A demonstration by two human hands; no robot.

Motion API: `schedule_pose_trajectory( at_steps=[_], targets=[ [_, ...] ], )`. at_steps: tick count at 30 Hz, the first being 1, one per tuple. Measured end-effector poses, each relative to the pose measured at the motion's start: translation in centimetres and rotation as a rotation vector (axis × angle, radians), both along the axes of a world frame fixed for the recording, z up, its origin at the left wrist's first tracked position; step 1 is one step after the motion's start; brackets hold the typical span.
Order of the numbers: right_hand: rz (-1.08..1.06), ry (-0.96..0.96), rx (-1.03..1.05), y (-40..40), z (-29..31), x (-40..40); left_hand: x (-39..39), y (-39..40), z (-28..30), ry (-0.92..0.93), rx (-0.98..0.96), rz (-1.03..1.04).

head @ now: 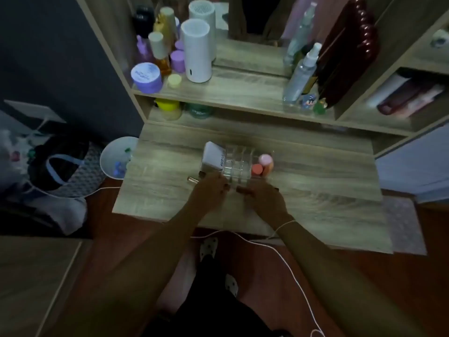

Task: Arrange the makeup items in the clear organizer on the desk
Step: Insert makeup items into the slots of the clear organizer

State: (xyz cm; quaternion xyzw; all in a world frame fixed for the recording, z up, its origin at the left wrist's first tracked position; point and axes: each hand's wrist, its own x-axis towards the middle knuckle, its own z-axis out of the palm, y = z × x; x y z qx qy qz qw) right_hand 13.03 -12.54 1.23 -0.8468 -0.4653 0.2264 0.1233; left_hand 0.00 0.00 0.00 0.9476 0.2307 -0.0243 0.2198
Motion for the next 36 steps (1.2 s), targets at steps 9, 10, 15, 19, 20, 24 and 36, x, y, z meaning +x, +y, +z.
schedule_pose_trajectory(
  at_steps=[9,10,15,19,20,24,36],
  targets=[
    [0.005,-0.161,-0.097,1.9,-2.7,-0.2,1.2,0.8,-1.6,-0.115,-0.048,0.134],
    [-0.008,-0.162,-0.072,2.1,-2.7,-0.2,1.3,0.8,-1.7,-0.125,-0.051,0.149],
    [-0.028,-0.158,-0.003,2.7,-2.5,-0.4,1.4,1.5,-1.8,-0.146,-0.077,0.118],
    [-0.089,-0.147,0.062,2.9,-1.6,-1.0,1.2,2.0,-1.0,-0.194,-0.156,0.080],
    [-0.094,-0.144,0.074,3.0,-1.3,-1.0,1.0,2.1,-0.7,-0.224,-0.180,0.069],
    [-0.173,-0.109,0.142,3.1,0.1,-1.1,0.7,2.2,0.9,-0.347,-0.235,0.045],
    [-0.262,0.003,0.357,4.1,3.4,-0.6,1.7,3.5,3.7,-0.526,-0.273,0.259]
  ],
)
